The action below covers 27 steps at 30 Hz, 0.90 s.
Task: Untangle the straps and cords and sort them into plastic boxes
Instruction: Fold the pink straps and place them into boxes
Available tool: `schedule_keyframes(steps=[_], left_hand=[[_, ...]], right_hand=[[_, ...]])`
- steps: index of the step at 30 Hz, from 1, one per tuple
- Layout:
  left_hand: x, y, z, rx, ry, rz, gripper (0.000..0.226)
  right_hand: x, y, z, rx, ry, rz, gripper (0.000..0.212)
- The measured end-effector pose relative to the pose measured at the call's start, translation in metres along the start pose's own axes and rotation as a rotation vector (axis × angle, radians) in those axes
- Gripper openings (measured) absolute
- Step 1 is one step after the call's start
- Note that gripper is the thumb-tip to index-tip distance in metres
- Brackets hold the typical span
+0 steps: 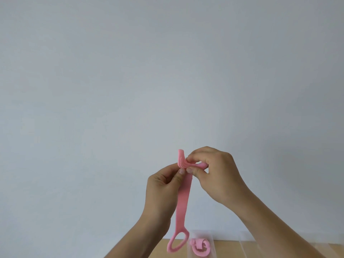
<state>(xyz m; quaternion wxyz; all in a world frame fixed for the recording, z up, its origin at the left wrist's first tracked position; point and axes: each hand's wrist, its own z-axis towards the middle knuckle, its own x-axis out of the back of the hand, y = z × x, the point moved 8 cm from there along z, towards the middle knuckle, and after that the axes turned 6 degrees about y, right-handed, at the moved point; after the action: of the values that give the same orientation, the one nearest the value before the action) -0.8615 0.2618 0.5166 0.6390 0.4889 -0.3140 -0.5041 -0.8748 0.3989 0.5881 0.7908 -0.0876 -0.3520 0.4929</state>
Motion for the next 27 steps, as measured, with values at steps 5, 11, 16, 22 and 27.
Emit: schedule_keyframes(steps=[5, 11, 16, 22, 27], left_hand=[[0.001, -0.004, -0.002, 0.048, -0.003, 0.004, 0.020], [-0.008, -0.019, -0.009, 0.204, -0.164, -0.022, 0.018], [-0.012, -0.024, -0.015, 0.216, -0.247, -0.092, 0.033], [-0.015, -0.020, -0.016, 0.170, -0.297, -0.114, 0.038], [-0.014, -0.017, -0.016, 0.149, -0.325, -0.137, 0.037]], right_hand=[[0.001, 0.003, -0.002, -0.026, -0.032, -0.084, 0.012], [-0.005, 0.009, -0.019, 0.010, -0.049, -0.230, 0.009], [-0.007, 0.009, -0.036, 0.051, 0.015, -0.202, 0.011], [0.004, 0.010, -0.038, 0.040, 0.149, -0.071, 0.017], [0.003, 0.014, -0.040, 0.022, 0.165, -0.024, 0.018]])
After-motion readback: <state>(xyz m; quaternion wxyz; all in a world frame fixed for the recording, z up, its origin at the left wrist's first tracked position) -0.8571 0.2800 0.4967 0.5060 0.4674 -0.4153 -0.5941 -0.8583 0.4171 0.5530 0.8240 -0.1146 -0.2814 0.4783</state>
